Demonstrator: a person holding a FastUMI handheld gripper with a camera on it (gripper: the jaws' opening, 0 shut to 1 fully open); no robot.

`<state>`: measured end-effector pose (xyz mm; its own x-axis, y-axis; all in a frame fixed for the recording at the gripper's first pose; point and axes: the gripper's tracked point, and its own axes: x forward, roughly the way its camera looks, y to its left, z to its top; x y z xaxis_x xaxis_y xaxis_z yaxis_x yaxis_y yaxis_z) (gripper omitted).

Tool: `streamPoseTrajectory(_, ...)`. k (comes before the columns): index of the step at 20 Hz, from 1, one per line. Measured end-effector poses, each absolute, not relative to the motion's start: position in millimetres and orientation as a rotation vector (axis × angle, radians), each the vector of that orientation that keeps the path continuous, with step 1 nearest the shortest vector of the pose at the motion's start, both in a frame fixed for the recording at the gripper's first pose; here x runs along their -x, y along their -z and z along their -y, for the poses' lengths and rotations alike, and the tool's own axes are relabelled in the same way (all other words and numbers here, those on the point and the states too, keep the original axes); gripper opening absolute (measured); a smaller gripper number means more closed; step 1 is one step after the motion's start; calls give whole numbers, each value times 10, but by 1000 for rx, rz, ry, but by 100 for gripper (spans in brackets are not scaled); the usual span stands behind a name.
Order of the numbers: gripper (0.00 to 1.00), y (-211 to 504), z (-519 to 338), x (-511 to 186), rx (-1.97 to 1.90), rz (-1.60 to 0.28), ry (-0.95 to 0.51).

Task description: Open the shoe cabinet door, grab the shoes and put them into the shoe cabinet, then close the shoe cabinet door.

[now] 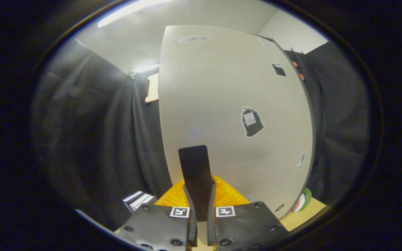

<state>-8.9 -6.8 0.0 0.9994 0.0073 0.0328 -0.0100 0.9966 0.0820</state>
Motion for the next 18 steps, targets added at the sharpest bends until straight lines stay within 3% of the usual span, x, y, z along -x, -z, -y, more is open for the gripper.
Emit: streamPoseTrajectory(18, 13, -101, 175, 134, -89, 18, -106)
